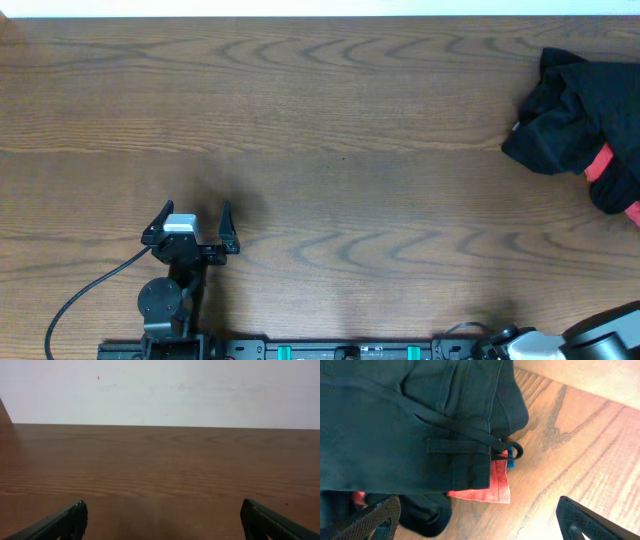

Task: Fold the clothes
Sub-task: 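Reach the right gripper toward the black pants pile and grasp them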

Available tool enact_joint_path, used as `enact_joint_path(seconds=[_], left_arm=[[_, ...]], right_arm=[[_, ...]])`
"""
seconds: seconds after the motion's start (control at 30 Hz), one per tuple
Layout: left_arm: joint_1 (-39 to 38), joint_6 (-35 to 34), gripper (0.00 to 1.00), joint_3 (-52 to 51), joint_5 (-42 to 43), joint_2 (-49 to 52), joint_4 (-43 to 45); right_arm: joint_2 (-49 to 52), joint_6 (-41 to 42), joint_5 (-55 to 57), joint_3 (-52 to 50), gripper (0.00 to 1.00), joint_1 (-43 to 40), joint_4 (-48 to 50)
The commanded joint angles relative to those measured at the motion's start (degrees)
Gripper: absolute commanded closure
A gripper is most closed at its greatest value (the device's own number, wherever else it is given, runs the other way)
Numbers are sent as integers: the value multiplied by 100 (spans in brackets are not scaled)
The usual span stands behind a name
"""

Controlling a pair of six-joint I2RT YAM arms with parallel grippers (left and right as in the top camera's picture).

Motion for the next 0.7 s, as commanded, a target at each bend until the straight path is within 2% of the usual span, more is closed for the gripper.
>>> enact_joint_path(seconds=[0.0, 0.47, 0.6, 0.67], left_arm=[[-13, -26, 2, -87, 33, -11, -190], [-13, -26, 2, -87, 33, -11, -190], [-13, -26, 2, -87, 33, -11, -190], [-13, -26, 2, -87, 33, -11, -190]], right_arm=[[332, -411, -229, 111, 4, -55, 140], [1532, -487, -905, 111, 11, -52, 1316], [1709, -485, -1180, 111, 18, -50, 1572], [1742, -485, -1246, 111, 27, -50, 1661]])
